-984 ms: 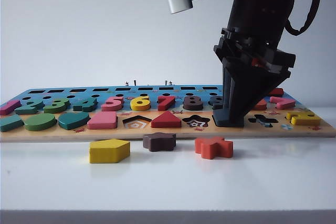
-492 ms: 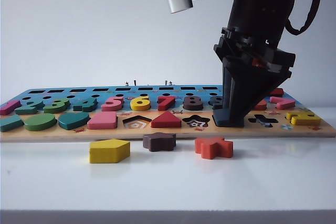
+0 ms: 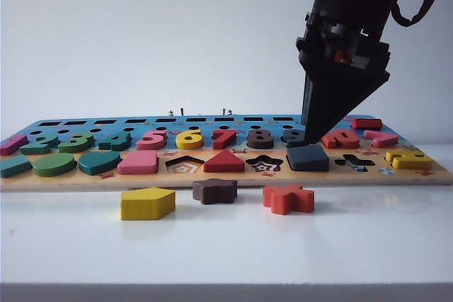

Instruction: Insert the cube into the slot.

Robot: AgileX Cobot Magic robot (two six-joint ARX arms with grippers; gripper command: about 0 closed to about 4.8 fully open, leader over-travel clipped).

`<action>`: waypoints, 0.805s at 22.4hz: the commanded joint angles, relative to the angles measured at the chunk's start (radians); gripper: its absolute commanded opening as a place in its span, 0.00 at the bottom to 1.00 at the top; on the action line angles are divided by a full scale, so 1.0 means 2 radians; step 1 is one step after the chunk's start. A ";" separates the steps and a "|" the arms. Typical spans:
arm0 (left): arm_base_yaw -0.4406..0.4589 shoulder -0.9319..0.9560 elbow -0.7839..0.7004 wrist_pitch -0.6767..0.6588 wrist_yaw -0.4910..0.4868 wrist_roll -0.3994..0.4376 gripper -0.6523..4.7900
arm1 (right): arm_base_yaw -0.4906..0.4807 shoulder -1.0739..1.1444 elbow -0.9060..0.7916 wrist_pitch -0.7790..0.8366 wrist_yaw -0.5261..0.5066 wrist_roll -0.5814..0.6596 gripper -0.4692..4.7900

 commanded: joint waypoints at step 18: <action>0.000 -0.001 0.002 0.005 0.004 0.002 0.15 | -0.034 -0.109 -0.037 0.132 -0.037 0.311 0.55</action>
